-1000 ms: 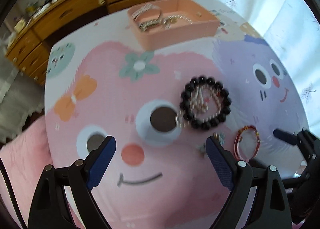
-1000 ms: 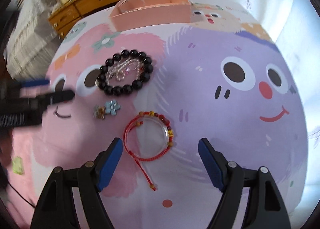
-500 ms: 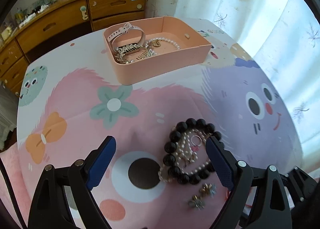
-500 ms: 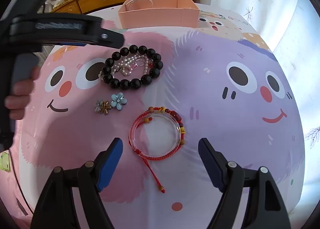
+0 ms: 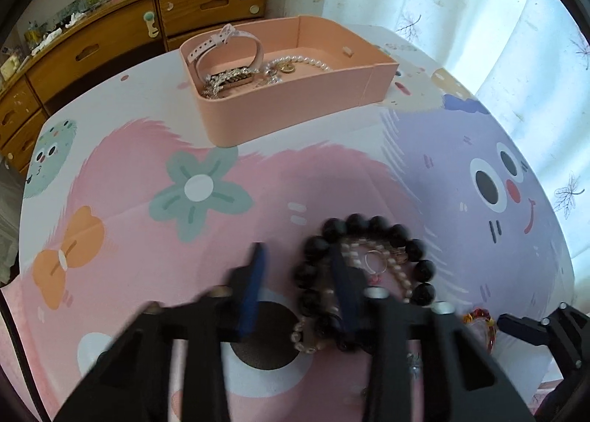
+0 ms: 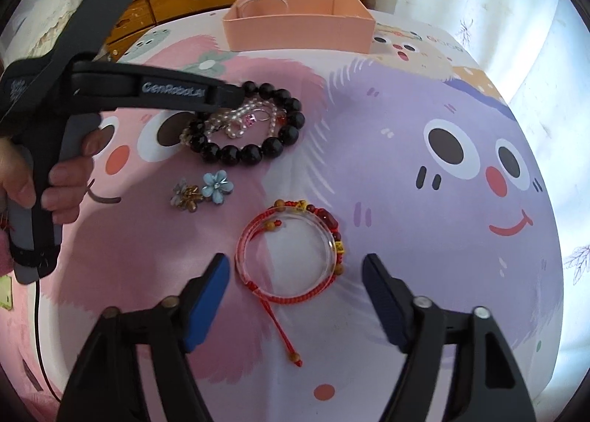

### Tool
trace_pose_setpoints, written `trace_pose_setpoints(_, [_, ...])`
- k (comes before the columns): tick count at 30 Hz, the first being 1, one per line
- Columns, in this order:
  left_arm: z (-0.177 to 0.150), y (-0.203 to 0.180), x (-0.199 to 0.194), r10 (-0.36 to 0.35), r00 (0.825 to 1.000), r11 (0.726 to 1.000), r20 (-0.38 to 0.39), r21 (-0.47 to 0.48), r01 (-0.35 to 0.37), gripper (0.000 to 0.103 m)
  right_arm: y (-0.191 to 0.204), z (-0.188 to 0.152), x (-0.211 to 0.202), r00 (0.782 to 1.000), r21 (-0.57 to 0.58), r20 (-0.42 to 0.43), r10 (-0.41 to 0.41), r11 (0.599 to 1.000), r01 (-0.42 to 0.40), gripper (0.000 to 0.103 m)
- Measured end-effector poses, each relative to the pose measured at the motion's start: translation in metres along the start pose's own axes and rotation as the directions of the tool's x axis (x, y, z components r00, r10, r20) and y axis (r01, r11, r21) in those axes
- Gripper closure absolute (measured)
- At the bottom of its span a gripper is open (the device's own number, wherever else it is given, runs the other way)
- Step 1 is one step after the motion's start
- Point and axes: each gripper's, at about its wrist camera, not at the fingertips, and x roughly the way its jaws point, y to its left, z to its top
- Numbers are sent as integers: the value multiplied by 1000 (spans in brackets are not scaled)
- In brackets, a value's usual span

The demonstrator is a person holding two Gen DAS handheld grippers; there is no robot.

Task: Organize jewelry
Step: 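Grasp the black bead bracelet with the left tool while the right tool grasps the red string bracelet, then carry both bracelets into the pink tray and open both tools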

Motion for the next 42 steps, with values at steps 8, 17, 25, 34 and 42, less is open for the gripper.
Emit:
trace_pose_setpoints(8, [0,-2,-19,-7,998,1000,62,-24,9,90,0,7,0,1000,16,23,-6,1000,5,42])
trace_pose_setpoints(17, [7,16,-80,-85,983,987,162,-119,105,90,-24,22,-13,997,45,74,19,999,-23,42])
trace_pose_setpoints(25, [9,17,-123,-128,967,977,220,-140,161,95,-45,56,-31,988,79,156,18,996,-30,42])
trace_pose_setpoints(34, [32,12,-161,-139,932,981,334,-80,175,97,-57,98,-45,963,50,266,47,997,-62,42])
trace_pose_setpoints(42, [17,15,-90,-1,998,990,69,-140,10,74,-57,124,-52,943,4,324,81,996,-87,42])
